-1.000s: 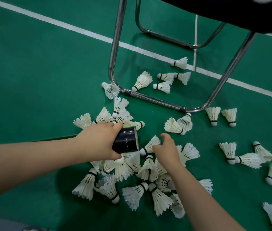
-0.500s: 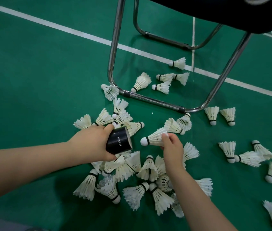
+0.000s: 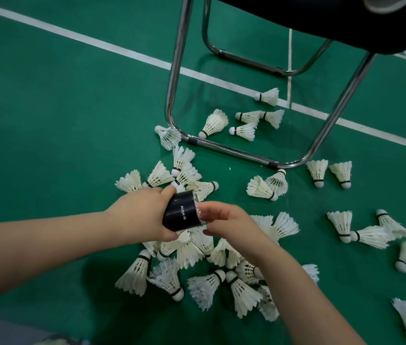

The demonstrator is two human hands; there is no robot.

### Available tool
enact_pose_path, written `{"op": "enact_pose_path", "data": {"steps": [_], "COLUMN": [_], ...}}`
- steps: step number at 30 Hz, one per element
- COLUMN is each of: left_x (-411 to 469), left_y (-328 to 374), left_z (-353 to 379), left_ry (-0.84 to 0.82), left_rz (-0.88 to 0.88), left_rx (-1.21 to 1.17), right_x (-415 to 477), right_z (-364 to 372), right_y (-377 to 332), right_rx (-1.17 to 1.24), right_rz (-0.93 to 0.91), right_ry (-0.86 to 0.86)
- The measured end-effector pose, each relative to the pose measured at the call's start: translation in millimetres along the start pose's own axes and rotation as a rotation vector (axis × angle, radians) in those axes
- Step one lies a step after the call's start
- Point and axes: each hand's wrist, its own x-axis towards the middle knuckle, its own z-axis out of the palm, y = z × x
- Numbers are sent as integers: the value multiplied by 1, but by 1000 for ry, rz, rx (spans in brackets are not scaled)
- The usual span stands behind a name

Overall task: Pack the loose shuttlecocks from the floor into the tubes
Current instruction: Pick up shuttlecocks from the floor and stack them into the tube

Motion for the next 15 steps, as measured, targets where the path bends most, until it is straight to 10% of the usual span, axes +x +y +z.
{"op": "enact_pose_path", "data": {"steps": [15], "left_x": [-16], "left_y": [-8], "left_z": [5], "left_ry": [-36], "left_rz": [94], "left_rx": [105], "right_x": [25], "right_z": [33], "right_y": [-16], "right_rx": [-259], "right_rz": [107], "right_ry": [-535]}}
